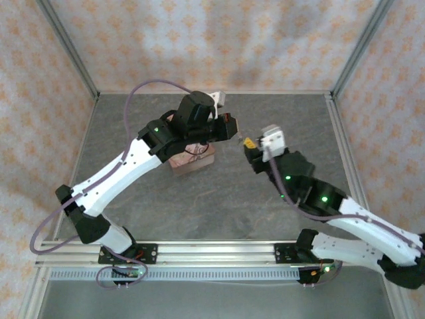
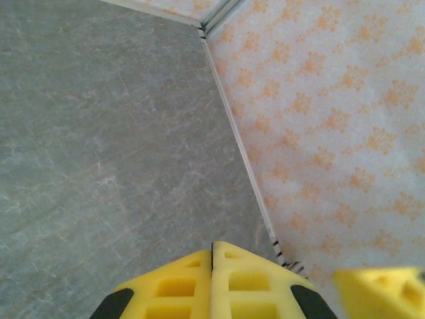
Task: Unlock the padlock with the key
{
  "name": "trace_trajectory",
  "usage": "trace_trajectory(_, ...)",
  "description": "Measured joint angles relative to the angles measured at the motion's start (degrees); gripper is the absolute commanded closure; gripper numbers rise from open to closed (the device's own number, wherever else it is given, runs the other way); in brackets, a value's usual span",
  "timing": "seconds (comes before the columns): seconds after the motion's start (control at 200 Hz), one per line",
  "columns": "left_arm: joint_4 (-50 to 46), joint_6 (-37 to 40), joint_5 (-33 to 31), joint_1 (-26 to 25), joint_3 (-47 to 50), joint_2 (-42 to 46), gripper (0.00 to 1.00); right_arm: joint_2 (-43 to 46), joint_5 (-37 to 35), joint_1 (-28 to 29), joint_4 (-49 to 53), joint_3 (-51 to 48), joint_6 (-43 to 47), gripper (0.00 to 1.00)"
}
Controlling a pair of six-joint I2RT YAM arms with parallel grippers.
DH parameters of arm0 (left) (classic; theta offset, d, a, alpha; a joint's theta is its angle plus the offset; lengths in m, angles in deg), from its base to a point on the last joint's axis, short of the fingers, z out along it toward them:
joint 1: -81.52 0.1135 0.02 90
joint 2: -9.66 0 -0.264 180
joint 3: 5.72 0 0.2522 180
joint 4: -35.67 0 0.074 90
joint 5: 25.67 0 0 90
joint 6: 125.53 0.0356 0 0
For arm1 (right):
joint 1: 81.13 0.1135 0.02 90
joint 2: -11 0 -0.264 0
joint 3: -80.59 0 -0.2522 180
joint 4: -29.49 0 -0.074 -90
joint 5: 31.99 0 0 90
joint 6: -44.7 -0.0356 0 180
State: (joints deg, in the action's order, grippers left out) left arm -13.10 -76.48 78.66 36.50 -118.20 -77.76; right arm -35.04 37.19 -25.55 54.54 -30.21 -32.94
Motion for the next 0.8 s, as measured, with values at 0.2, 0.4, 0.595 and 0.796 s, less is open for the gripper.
trace_trajectory(0.2, 4.6, 5.1, 1.1, 0.3, 5.9, 4.6, 1.0, 0.6, 21.7, -14.7, 3.0, 3.1, -14.9, 0.63)
trace_trajectory(0.4, 11.4, 6.6, 4.2, 1.0, 13.2, 7.9, 1.0, -2.5, 45.9, -25.0, -7.0, -2.0, -31.9, 0.58)
trace_trajectory(0.595, 16.5, 6.5, 6.6, 1.0, 16.9, 9.8, 1.0, -4.9, 59.6, -28.5, -26.4, -10.8, -49.2, 0.53)
trace_trajectory(0.796, 20.9, 6.4, 8.4, 1.0, 17.1, 11.3, 1.0, -7.0, 65.9, -29.4, -42.9, -15.3, -61.5, 0.52)
